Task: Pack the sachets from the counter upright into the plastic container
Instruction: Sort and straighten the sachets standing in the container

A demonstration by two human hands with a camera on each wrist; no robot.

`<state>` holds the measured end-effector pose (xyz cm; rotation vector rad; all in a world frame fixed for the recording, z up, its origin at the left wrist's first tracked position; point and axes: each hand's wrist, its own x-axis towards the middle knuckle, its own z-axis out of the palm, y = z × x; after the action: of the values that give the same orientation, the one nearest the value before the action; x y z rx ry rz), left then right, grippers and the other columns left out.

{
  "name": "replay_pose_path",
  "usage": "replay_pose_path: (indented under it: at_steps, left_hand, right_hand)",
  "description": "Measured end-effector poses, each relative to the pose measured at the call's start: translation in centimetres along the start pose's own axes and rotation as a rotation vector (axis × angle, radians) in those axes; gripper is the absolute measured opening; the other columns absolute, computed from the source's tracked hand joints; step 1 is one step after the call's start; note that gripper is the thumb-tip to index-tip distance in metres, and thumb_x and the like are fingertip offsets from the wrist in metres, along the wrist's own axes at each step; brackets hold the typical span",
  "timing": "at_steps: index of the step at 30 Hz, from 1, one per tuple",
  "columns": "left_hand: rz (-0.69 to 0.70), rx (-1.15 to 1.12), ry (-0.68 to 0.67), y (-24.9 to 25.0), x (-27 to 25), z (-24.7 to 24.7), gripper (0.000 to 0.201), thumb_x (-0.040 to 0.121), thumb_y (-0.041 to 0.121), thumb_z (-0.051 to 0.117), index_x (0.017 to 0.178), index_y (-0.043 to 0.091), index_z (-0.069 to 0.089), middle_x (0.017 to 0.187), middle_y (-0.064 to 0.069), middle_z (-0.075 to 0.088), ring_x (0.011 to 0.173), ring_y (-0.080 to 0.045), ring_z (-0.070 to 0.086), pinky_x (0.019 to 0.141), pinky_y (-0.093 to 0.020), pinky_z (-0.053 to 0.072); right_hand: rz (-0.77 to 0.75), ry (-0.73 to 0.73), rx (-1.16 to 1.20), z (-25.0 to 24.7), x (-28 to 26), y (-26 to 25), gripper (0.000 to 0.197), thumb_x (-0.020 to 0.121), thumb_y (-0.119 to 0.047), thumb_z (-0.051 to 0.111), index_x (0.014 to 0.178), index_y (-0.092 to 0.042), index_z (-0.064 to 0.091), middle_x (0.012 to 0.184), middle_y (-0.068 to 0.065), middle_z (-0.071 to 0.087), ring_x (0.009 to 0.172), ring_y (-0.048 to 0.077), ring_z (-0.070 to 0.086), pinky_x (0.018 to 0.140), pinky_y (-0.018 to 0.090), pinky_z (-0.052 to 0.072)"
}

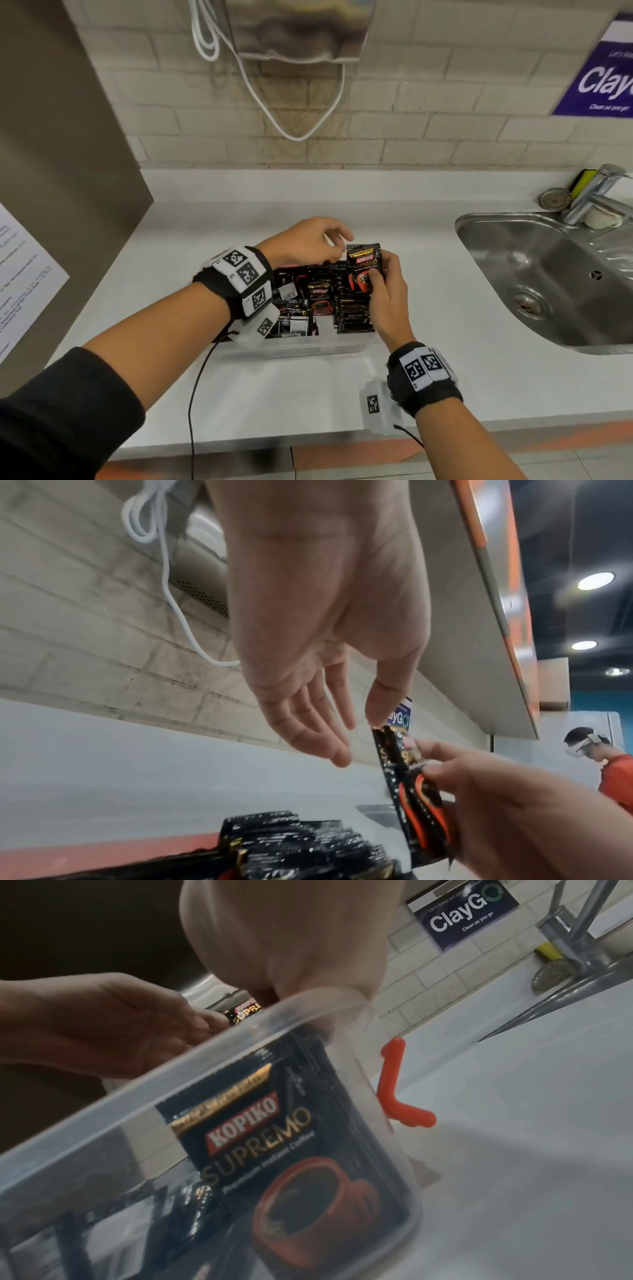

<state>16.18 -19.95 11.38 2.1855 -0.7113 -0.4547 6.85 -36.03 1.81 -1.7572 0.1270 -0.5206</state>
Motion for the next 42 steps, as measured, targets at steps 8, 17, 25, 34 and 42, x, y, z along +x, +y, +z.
replay_pose_path:
  at_steps: [8, 17, 25, 34, 42]
  left_hand:
    - [0.013, -0.157, 0.034, 0.6, 0.3, 0.8, 0.008, 0.092, 0.01, 0.072, 0.1, 0.009, 0.072, 0.083, -0.01, 0.071, 0.071, -0.013, 0.068, 0.062, -0.024, 0.054]
    - [-0.033, -0.214, 0.102, -2.1, -1.3, -2.1, 0.005, 0.089, 0.005, 0.073, 0.091, 0.01, 0.072, 0.075, -0.004, 0.071, 0.065, -0.013, 0.068, 0.071, -0.027, 0.06]
    - [-0.089, -0.02, 0.066, -4.0, -1.8, -1.9, 0.011, 0.085, 0.008, 0.078, 0.088, 0.017, 0.072, 0.073, 0.005, 0.071, 0.065, -0.014, 0.071, 0.065, -0.023, 0.056]
    - [-0.113, 0.123, 0.064, -4.5, -1.9, 0.3, 0.011, 0.085, 0.001, 0.075, 0.086, 0.009, 0.067, 0.078, -0.006, 0.072, 0.056, -0.007, 0.069, 0.06, -0.02, 0.057]
    - [-0.077, 0.401, 0.025, -3.9, -1.5, 2.4, 0.022, 0.086, 0.008, 0.075, 0.075, 0.019, 0.06, 0.074, 0.009, 0.061, 0.069, -0.007, 0.06, 0.066, -0.024, 0.048]
  right_hand:
    - [0.009, 0.025, 0.001, -0.1, -0.1, 0.3, 0.023, 0.104, -0.009, 0.043, 0.12, -0.024, 0.049, 0.099, -0.013, 0.067, 0.088, 0.003, 0.065, 0.077, 0.02, 0.052]
    - [0.051, 0.074, 0.005, 0.0, -0.1, 0.1, 0.012, 0.107, -0.013, 0.038, 0.116, -0.017, 0.044, 0.105, 0.0, 0.065, 0.095, 0.022, 0.065, 0.084, 0.044, 0.053]
    - [0.064, 0.068, 0.017, 0.0, -0.2, -0.3, 0.011, 0.107, -0.014, 0.038, 0.109, -0.023, 0.043, 0.1, 0.0, 0.065, 0.092, 0.014, 0.064, 0.083, 0.037, 0.052]
    - [0.077, 0.028, 0.022, 0.1, -0.5, -0.7, 0.007, 0.102, -0.018, 0.047, 0.107, -0.023, 0.048, 0.1, 0.008, 0.07, 0.094, 0.028, 0.069, 0.086, 0.058, 0.054]
    - [0.02, -0.026, -0.039, 0.0, -0.3, -0.9, 0.004, 0.1, -0.012, 0.055, 0.098, -0.015, 0.056, 0.096, 0.017, 0.063, 0.087, 0.031, 0.061, 0.081, 0.044, 0.054]
